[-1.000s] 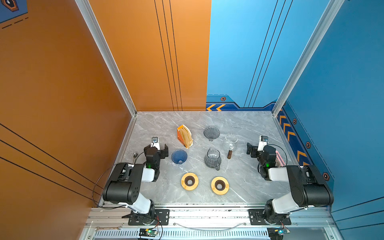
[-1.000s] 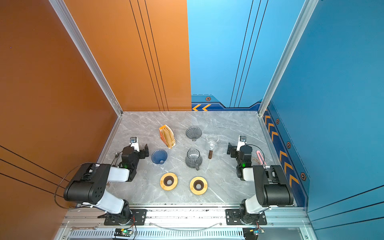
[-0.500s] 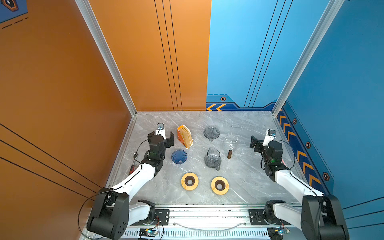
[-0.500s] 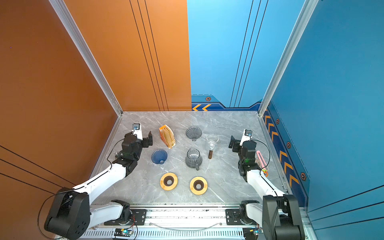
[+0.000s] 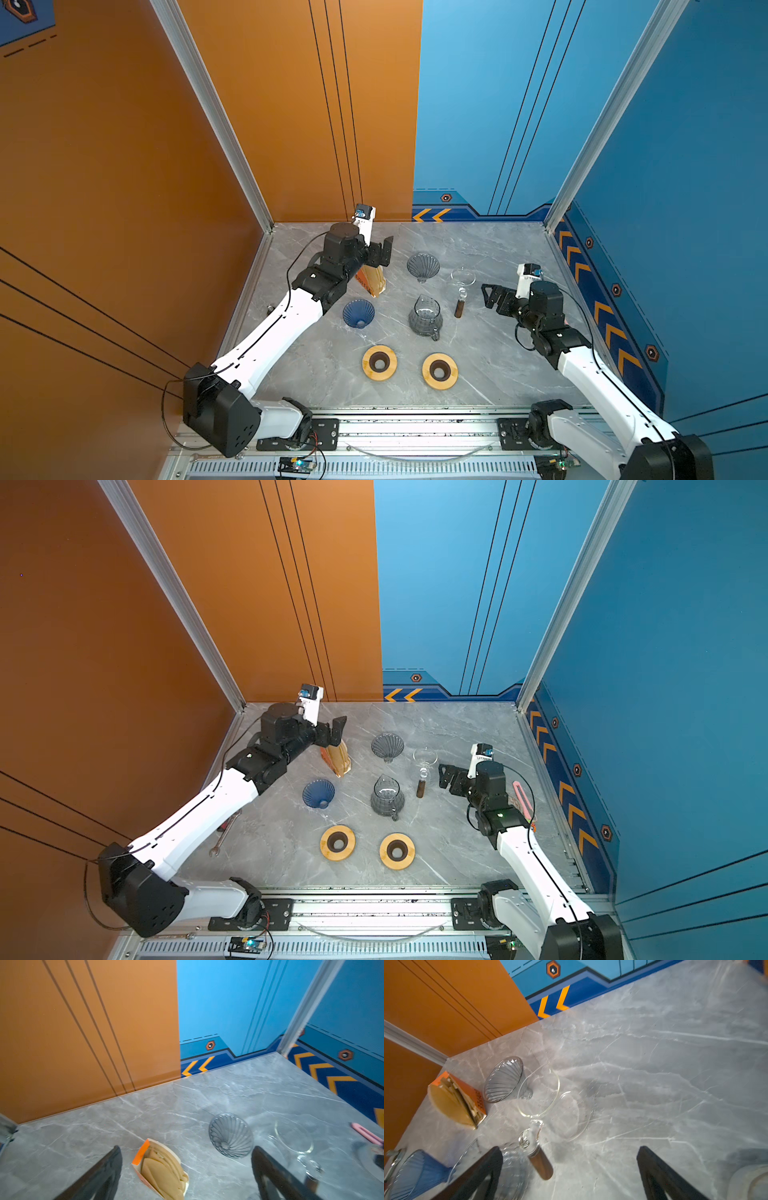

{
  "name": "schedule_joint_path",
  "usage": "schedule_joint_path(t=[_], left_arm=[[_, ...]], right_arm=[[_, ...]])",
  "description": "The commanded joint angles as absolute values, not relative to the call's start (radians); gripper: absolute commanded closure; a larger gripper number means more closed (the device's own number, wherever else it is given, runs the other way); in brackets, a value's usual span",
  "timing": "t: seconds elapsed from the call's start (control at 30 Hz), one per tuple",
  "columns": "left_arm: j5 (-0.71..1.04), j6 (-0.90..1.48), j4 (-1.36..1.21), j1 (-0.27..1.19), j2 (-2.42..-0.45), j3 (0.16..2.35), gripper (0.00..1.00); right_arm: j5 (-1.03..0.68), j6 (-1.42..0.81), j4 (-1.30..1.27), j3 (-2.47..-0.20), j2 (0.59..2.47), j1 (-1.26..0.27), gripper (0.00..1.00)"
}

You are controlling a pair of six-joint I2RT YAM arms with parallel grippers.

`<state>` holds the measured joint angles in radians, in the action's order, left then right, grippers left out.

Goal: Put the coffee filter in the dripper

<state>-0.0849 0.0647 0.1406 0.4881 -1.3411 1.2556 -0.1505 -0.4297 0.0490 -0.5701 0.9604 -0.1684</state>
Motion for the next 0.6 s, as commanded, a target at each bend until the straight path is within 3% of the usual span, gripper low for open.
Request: schedule_joint_path(t=[0.0, 0.17, 0.37, 0.57], left_arm=[[0.116, 0.040, 0.323, 0.497, -1.351, 1.297, 0.02], [0.298, 0.026, 0.381, 0.512, -1.335, 1.280, 0.02], [0.414, -0.013, 0.405, 0.549, -1.298, 1.256, 0.02], [0.440, -0.001, 0.439, 0.603, -1.266, 1.255, 0.02]], right_arm=[[-0.251, -0.504, 0.216, -0.562, 0.926, -0.212, 0.00], [-0.353, -0.544, 0.299, -0.539, 0.891, -0.245, 0.01], [-0.507, -0.567, 0.369, -0.510, 0.883, -0.291, 0.19], [-0.460, -0.600, 0.372, -0.460, 0.917, -0.383, 0.29]])
